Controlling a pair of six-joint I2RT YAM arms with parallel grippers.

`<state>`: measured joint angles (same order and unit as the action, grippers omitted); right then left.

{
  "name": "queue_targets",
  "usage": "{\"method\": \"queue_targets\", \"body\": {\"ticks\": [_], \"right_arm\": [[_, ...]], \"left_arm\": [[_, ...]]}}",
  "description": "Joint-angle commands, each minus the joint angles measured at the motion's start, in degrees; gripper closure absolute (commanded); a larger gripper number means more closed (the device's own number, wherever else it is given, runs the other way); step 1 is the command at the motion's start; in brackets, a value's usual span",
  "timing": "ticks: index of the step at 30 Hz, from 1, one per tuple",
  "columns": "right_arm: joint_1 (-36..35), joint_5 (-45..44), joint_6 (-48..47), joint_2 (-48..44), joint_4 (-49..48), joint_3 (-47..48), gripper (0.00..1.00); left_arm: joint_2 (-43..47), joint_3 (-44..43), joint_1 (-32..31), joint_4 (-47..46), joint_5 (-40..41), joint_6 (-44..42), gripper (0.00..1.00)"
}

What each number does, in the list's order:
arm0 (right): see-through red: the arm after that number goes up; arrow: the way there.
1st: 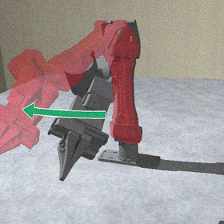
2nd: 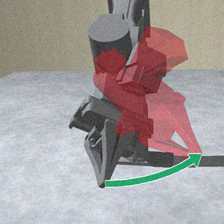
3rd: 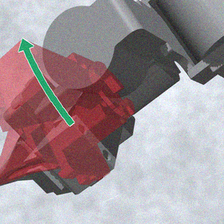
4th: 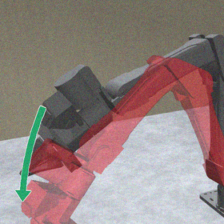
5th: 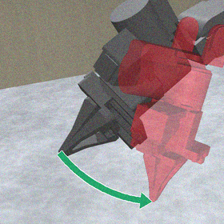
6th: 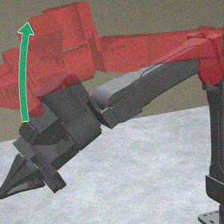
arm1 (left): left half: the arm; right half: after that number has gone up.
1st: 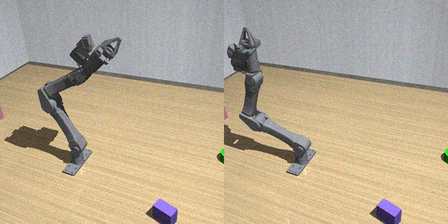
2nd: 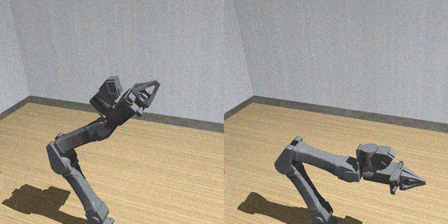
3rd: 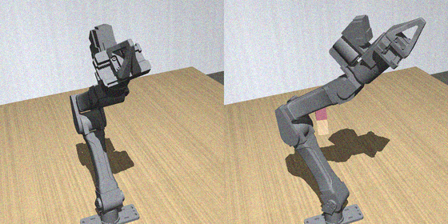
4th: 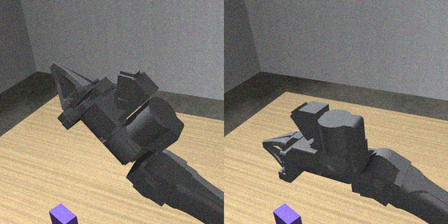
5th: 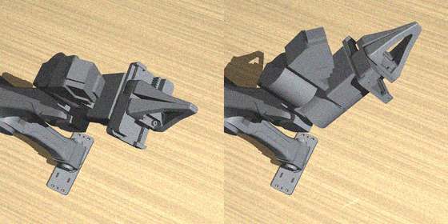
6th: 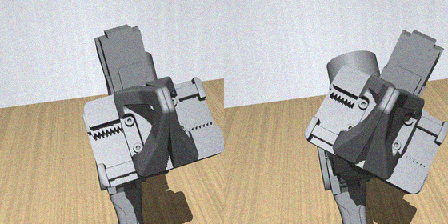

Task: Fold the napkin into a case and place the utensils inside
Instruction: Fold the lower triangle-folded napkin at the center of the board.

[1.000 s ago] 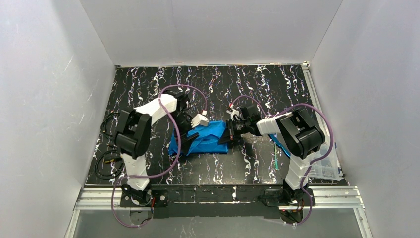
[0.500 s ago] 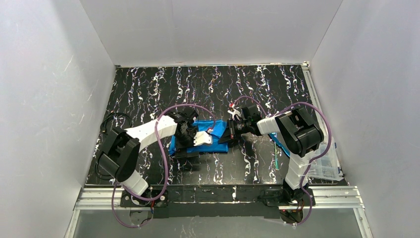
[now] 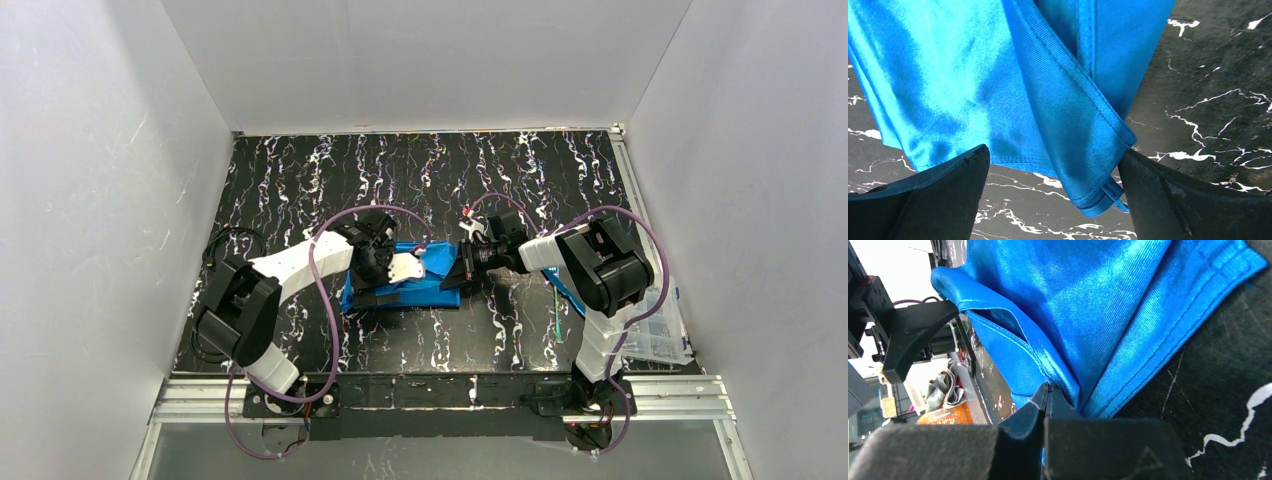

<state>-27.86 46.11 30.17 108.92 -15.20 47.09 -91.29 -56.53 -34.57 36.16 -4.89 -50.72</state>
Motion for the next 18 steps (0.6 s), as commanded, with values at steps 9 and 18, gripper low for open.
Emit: {"method": "queue_targets", "body": {"ticks": [9,18], "right_arm": [[0.3,-4.3,-3.8,0.0,5.0,-0.7,0.99],[0.2,-4.6,-5.3,-1.3,7.4,-0.1,0.99]], "left_arm": [[-0.5,-3.8,6.4,0.7,1.3,-0.3,0.02],[-5.3,-11.0,12.3,11.2,-10.3,3.8,0.02]]}}
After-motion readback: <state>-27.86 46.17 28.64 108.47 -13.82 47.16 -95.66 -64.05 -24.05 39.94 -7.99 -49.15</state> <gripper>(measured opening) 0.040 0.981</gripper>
